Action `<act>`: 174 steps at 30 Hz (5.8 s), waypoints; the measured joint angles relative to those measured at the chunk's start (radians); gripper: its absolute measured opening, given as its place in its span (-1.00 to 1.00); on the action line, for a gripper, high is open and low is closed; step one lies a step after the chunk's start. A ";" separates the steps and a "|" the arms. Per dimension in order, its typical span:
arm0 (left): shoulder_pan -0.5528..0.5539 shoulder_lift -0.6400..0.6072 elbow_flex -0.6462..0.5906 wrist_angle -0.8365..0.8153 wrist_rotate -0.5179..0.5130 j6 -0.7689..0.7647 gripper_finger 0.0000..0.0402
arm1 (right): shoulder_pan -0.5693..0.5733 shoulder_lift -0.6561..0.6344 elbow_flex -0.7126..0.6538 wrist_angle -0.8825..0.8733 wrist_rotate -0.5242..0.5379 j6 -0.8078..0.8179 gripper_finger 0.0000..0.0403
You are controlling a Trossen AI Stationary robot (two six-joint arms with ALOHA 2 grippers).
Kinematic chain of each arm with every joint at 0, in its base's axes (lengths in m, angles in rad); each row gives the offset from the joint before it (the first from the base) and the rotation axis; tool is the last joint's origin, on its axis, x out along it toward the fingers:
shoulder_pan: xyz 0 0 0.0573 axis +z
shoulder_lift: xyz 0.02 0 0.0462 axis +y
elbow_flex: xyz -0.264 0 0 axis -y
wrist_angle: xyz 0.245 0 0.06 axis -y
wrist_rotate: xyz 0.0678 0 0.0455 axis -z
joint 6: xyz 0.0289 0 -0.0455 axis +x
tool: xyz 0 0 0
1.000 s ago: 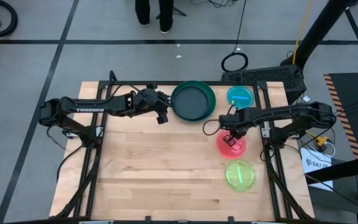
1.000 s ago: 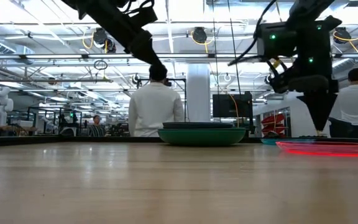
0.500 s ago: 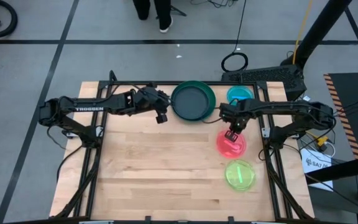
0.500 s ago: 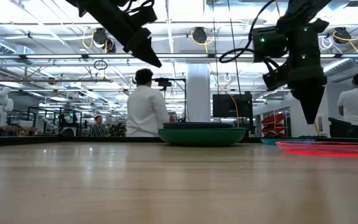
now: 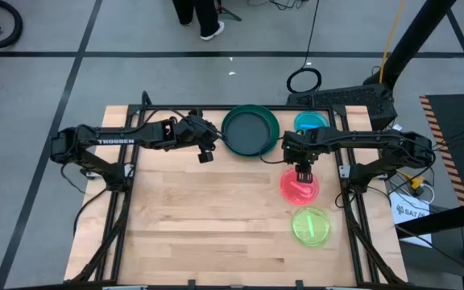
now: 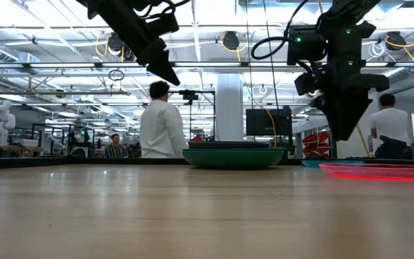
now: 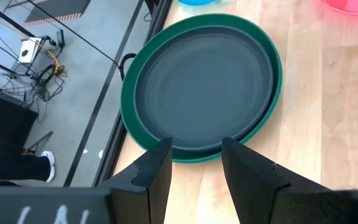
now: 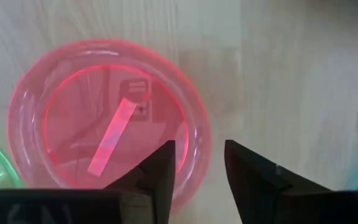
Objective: Stack plastic plates
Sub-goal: Stack the pink plate on top of the blue plate, then stack the light blue plate on top of the pink plate
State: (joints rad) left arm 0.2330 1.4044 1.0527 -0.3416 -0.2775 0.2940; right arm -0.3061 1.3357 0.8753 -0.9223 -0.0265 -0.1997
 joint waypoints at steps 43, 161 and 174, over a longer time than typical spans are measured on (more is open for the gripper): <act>0.002 0.000 0.000 -0.087 -0.001 -0.027 -0.27 | -0.007 0.261 -0.001 0.124 -0.005 -0.048 -0.86; 0.002 0.000 0.000 -0.084 -0.001 -0.043 -0.27 | -0.505 0.397 0.421 -0.062 0.180 0.343 -0.43; 0.003 0.000 0.000 -0.097 -0.001 -0.049 -0.27 | -0.505 0.397 0.177 0.110 0.183 0.343 -0.43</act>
State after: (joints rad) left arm 0.2356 1.4048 1.0531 -0.4385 -0.2786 0.2451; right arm -0.8116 1.7325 1.0526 -0.8118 0.1560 0.1436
